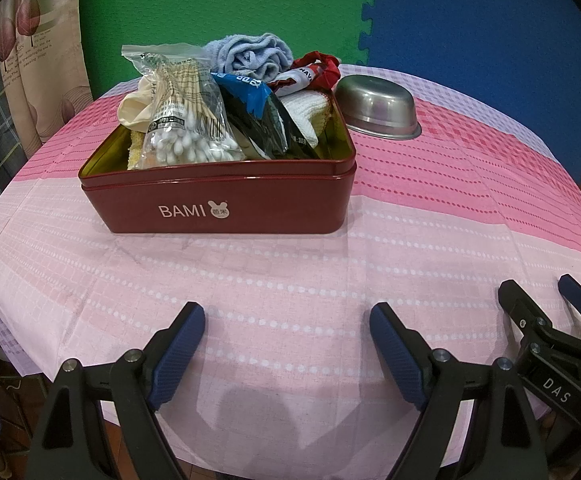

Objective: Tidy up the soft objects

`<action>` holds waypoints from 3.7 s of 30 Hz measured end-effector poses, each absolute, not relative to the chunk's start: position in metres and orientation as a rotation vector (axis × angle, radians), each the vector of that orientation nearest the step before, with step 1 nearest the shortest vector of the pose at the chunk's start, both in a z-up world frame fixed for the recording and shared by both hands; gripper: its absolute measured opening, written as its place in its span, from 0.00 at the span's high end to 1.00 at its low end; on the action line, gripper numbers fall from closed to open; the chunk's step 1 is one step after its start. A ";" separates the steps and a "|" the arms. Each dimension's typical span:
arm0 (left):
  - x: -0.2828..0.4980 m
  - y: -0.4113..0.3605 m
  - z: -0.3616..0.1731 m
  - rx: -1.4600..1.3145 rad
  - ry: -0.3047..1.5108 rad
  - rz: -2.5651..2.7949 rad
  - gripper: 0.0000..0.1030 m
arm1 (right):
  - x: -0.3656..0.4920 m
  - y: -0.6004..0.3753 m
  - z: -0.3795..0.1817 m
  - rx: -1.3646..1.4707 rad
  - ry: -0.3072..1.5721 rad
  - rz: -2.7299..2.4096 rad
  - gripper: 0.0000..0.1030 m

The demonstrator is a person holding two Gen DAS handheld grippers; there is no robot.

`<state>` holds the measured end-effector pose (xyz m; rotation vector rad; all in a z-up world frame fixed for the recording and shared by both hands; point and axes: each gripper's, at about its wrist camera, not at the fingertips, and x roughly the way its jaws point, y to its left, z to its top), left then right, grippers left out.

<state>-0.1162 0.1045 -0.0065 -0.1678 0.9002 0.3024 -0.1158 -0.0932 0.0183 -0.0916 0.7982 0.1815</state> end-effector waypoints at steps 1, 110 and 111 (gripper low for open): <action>-0.116 0.105 -0.006 -0.168 0.900 0.302 0.15 | -0.116 -0.093 0.018 -0.092 0.798 0.181 0.00; -0.115 0.104 -0.007 -0.167 0.901 0.300 0.15 | -0.119 -0.083 0.032 -0.172 0.847 0.145 0.00; -0.115 0.104 -0.007 -0.166 0.901 0.300 0.15 | -0.120 -0.081 0.040 -0.180 0.838 0.144 0.00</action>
